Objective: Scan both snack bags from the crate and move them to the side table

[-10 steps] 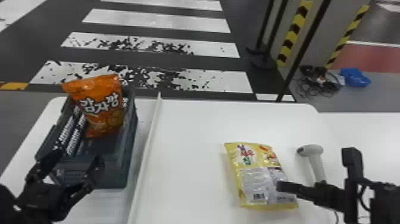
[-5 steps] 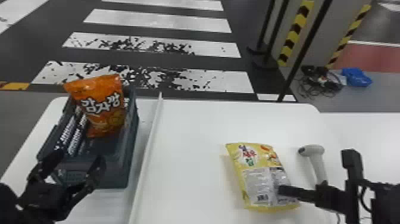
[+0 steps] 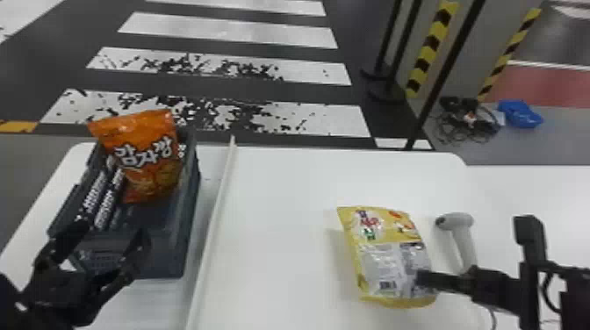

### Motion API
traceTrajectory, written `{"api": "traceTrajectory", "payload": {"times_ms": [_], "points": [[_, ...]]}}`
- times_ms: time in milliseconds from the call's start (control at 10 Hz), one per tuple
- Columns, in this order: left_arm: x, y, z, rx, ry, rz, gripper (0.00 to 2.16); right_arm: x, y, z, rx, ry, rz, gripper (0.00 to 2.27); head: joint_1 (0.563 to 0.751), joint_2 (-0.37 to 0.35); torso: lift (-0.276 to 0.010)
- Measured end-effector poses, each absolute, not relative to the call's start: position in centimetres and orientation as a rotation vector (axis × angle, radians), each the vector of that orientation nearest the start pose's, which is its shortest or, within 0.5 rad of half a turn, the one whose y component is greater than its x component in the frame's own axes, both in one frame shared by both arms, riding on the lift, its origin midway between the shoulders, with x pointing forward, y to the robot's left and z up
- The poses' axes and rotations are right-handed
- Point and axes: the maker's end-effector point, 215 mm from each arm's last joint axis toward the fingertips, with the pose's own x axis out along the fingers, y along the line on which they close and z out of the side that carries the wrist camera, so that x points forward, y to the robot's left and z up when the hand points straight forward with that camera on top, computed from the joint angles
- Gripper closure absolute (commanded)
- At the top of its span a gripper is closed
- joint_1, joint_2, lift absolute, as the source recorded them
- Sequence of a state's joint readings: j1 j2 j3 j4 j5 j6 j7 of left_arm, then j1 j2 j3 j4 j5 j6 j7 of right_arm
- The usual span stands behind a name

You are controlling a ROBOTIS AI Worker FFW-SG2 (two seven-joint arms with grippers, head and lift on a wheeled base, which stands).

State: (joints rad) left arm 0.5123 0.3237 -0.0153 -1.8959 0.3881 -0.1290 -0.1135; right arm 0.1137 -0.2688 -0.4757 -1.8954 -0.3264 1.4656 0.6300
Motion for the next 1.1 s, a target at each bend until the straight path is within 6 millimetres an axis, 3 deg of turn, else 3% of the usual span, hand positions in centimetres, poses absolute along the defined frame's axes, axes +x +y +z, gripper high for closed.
{"api": "traceTrajectory", "payload": {"times_ms": [200, 300, 600, 900, 1100], "points": [[43.2, 25.0, -38.0, -0.108, 0.079, -0.213, 0.08, 39.2, -35.4, -44.3, 0.556, 0.899, 0.232, 2.22, 0.695, -0.134, -0.099], [43.2, 25.0, -38.0, -0.109, 0.078, -0.213, 0.08, 40.5, -37.2, -42.5, 0.545, 0.814, 0.200, 2.22, 0.695, -0.154, -0.099], [43.2, 25.0, -38.0, -0.108, 0.078, -0.213, 0.08, 43.7, -46.0, -38.9, 0.480, 0.574, -0.002, 2.22, 0.695, -0.255, -0.099], [43.2, 25.0, -37.9, -0.108, 0.077, -0.213, 0.08, 44.2, -55.8, -38.7, 0.470, 0.392, -0.241, 2.22, 0.695, -0.350, -0.099], [43.2, 25.0, -37.9, -0.108, 0.077, -0.213, 0.08, 44.0, -62.1, -38.2, 0.502, 0.204, -0.384, 2.22, 0.695, -0.350, -0.099]]}}
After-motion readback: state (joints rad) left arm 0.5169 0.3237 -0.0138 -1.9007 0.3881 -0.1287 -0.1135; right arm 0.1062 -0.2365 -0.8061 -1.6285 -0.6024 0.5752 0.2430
